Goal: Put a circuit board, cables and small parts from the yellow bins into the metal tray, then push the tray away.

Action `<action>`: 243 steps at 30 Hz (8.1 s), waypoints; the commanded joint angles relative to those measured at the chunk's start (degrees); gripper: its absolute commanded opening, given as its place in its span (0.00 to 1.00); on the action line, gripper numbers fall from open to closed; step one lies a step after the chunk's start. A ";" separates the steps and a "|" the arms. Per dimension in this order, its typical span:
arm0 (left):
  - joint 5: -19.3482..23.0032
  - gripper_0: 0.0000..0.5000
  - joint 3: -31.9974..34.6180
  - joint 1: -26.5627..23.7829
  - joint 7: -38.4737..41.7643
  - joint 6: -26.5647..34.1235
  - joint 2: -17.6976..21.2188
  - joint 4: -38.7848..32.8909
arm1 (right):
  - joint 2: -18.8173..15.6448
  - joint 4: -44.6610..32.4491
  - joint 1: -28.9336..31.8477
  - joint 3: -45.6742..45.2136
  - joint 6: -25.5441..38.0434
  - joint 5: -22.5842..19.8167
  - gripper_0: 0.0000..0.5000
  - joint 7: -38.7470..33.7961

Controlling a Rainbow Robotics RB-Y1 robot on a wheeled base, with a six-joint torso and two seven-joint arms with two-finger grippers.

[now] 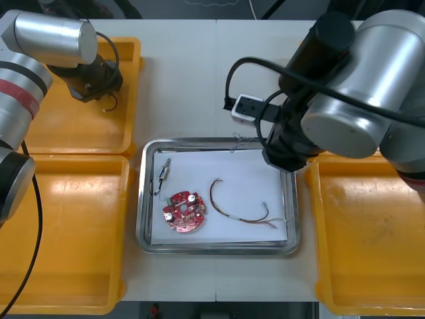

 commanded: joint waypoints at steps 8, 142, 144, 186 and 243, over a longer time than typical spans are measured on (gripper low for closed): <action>0.52 0.00 -2.22 -1.26 4.28 -1.53 -0.63 -0.47 | 4.41 10.21 0.09 8.15 -14.22 4.76 0.00 14.09; 2.45 1.00 -26.39 19.31 8.32 28.88 -6.34 -55.13 | -5.17 -5.96 41.57 -53.46 2.27 -6.84 1.00 -20.98; 2.45 1.00 -26.04 19.31 8.41 29.76 -6.34 -55.66 | -5.17 -5.96 41.66 -53.46 2.27 -7.02 1.00 -21.07; 26.80 1.00 17.65 35.04 5.33 44.58 18.53 -85.37 | -8.25 -10.71 13.89 -16.55 2.27 -16.51 1.00 -24.41; 30.14 1.00 32.41 58.51 -15.14 42.68 25.91 -86.51 | 10.12 6.96 3.08 36.54 -15.36 7.57 1.00 -6.13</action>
